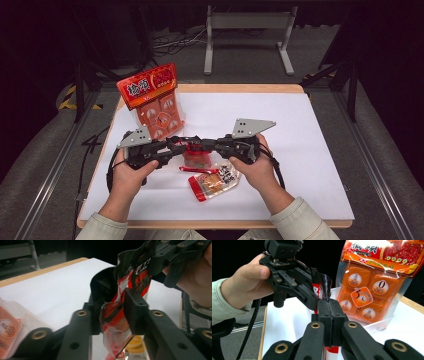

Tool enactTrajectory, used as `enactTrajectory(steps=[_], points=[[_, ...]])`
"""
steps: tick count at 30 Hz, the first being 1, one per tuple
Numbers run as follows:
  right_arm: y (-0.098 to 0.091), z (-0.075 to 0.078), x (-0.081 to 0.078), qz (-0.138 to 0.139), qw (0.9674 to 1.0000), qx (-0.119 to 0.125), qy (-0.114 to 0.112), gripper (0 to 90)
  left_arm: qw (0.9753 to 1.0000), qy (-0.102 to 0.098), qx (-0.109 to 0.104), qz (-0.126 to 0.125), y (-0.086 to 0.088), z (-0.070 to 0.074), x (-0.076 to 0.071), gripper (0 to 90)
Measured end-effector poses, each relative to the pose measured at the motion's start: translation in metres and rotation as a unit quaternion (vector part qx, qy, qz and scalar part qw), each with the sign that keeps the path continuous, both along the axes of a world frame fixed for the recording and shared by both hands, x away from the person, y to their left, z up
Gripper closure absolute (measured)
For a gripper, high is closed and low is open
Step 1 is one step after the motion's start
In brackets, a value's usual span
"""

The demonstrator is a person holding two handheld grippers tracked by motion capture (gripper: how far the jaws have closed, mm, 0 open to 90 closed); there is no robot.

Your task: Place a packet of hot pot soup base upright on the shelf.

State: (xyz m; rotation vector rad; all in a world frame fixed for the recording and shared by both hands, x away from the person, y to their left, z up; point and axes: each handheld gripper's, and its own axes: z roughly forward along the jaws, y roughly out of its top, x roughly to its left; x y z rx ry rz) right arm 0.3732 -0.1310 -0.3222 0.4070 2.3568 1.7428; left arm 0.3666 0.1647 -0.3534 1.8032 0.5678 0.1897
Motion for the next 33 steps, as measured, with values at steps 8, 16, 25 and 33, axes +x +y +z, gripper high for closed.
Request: enactTrajectory(steps=[8,16,25,33], points=[[-0.001,-0.003,-0.001,-0.003,1.0,0.003,-0.001,90.0,0.9999,-0.011,0.01,0.001,0.0,0.003,-0.003,85.3],[-0.003,-0.002,-0.002,-0.01,0.9999,0.006,-0.009,89.5,0.9991,-0.035,0.019,-0.017,0.0,0.009,-0.001,89.6],[-0.01,-0.003,-0.002,-0.029,0.9992,0.016,-0.021,79.2,0.9978,-0.046,0.022,-0.043,0.0,0.01,0.002,89.7],[-0.024,-0.002,-0.001,-0.054,0.9983,0.003,-0.024,70.6,0.9974,-0.053,0.02,-0.045,0.005,0.01,0.004,89.8]])
